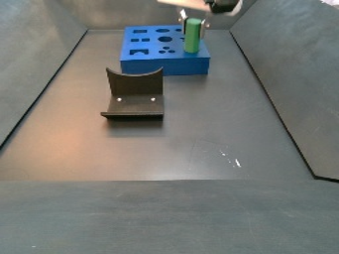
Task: Insert the hexagon object.
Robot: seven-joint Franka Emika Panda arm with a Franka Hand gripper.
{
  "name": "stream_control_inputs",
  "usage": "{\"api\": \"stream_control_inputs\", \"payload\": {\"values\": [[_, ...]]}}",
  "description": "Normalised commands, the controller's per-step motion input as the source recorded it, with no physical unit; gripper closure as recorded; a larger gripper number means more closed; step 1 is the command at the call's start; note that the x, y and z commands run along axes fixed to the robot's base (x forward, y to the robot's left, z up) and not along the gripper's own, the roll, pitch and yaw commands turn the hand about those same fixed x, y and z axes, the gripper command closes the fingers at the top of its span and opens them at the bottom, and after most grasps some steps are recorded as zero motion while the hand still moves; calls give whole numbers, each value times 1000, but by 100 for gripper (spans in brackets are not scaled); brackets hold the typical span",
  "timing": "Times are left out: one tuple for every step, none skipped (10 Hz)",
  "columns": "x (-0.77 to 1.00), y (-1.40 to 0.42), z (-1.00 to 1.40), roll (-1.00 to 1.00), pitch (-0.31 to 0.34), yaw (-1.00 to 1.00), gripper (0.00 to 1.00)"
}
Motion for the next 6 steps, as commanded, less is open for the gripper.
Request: {"api": "stream_control_inputs", "payload": {"values": [[154, 0, -417, -103, -57, -186, 100], [206, 0, -383, -70, -40, -166, 100], [83, 0, -211, -121, -101, -251, 100], [123, 54, -160, -156, -76, -137, 100], [0, 0, 0, 14, -1, 0, 100], [0, 0, 0, 0, 0, 0, 100]]}}
